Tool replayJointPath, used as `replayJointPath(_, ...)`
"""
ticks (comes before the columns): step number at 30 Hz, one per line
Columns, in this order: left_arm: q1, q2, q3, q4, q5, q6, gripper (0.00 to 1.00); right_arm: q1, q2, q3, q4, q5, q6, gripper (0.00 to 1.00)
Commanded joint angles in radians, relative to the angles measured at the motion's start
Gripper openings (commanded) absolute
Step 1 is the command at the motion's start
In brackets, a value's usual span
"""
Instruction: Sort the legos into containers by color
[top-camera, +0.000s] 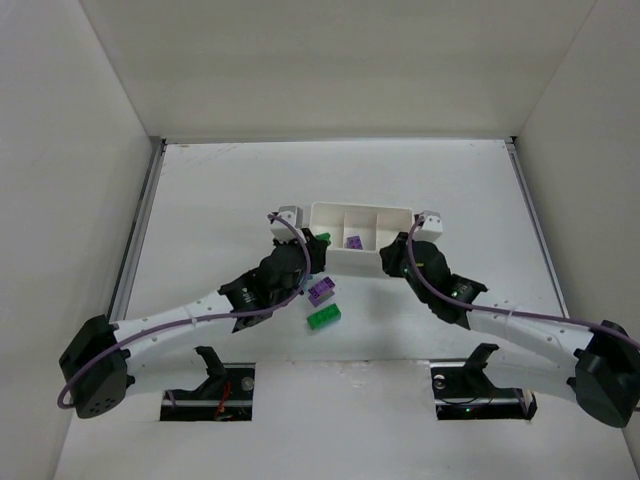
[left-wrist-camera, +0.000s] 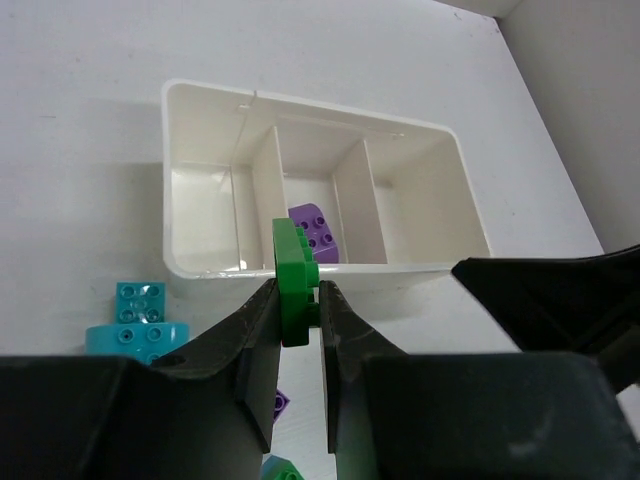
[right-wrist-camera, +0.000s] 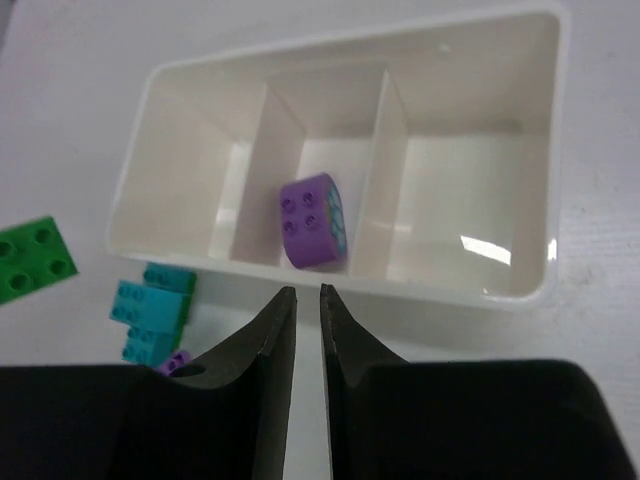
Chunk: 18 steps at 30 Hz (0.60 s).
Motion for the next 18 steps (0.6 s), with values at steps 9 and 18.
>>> replayJointPath(9,-0.022,0.207,0.199,0.113,0.104,0.024,0.1,-0.015,0.194,-0.018,0.082,-0.075,0.071,0.27)
replayJointPath(18,0.008,0.154,0.19,0.113,0.079,0.058,0.11,-0.049,0.398,0.117,0.238,-0.11,0.075,0.29)
